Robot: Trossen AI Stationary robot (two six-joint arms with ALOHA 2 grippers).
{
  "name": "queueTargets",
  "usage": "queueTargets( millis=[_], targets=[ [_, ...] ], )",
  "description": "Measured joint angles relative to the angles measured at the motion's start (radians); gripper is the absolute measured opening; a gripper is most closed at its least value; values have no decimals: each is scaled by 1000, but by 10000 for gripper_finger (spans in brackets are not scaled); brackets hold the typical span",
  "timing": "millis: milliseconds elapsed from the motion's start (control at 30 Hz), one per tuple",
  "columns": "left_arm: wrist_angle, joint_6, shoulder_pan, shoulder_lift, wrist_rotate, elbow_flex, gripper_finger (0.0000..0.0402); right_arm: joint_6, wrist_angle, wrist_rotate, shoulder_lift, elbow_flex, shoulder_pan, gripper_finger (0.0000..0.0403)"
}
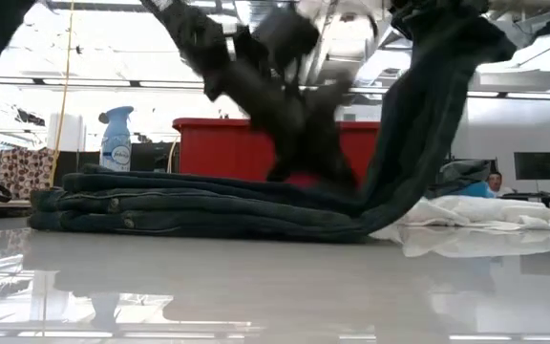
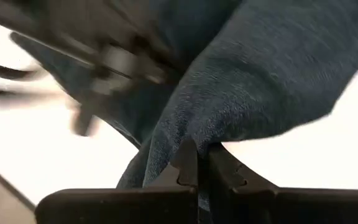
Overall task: Fold laundry
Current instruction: Fold the blue pants
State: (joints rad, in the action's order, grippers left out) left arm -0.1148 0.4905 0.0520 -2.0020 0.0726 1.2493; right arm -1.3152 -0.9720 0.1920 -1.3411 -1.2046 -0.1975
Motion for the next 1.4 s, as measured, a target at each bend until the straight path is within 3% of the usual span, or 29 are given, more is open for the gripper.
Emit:
queueTargets(
  millis=[133, 267, 467, 700, 967, 1400],
  targets=[
    [209, -90, 44, 122, -2, 25, 0, -19, -76, 2, 0, 0, -20, 30],
    [390, -169, 63, 223, -93, 26, 0, -27, -100, 2, 0, 0, -27, 30],
    [539, -175, -33, 263, -84, -31, 0, -23, -113, 2, 0, 0, -27, 30],
    [471, -61, -157, 289, -155, -153, 0, -22, -122, 0, 0, 0, -24, 30],
    [268, 146, -171, 273, -182, -320, 0, -11, -119, -15, 0, 0, -24, 30],
    [17, 210, -150, 170, -168, -344, 0, 178, 53, -64, -6, -113, 28, 30]
  ],
)
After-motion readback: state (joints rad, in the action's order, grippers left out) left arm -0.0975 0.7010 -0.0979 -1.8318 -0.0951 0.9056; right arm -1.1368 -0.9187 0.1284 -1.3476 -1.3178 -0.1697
